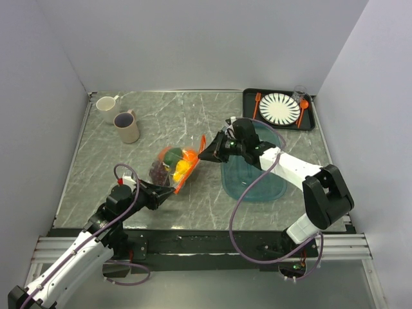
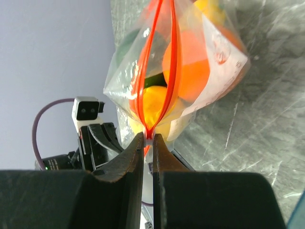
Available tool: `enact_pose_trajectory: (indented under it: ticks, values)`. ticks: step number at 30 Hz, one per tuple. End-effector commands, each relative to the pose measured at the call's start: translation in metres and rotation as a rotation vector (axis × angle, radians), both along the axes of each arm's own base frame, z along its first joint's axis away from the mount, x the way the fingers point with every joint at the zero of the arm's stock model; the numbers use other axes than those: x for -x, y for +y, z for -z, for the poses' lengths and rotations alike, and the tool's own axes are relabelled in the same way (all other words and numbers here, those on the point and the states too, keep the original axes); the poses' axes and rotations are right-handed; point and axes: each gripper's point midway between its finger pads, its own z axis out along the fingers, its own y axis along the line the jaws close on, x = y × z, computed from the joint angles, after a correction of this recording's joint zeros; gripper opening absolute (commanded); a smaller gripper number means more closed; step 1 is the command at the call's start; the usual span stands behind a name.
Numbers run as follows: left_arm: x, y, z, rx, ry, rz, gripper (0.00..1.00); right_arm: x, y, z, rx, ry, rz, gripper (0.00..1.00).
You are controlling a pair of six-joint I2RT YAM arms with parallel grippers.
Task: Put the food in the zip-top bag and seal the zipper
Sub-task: Zip the zipper food storage bag at the center of the board.
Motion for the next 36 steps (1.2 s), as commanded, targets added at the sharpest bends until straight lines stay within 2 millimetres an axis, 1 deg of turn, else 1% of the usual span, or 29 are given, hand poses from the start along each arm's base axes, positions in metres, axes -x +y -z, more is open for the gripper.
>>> enact_pose_trajectory:
  ticks: [1,10,12,17,27,36]
  values:
    - [0.006,0.000,0.006,-0.023,0.021,0.024,0.01,-0.047,-0.013,-0.034,-0.019,-0.146,0.103,0.02]
    - [0.007,0.000,0.005,-0.020,0.019,0.023,0.01,-0.058,-0.021,-0.035,-0.019,-0.144,0.131,0.02]
    - [0.006,0.000,0.006,-0.025,0.021,0.023,0.01,-0.061,-0.023,-0.038,-0.019,-0.152,0.141,0.02]
    - [0.007,0.000,0.006,-0.024,0.019,0.023,0.01,-0.067,-0.027,-0.035,-0.013,-0.148,0.151,0.02]
    - [0.007,0.001,0.005,-0.023,0.018,0.020,0.01,-0.083,-0.037,-0.027,-0.003,-0.140,0.176,0.03]
    - [0.006,0.001,0.006,-0.026,0.021,0.019,0.01,-0.097,-0.052,-0.024,-0.003,-0.136,0.222,0.04]
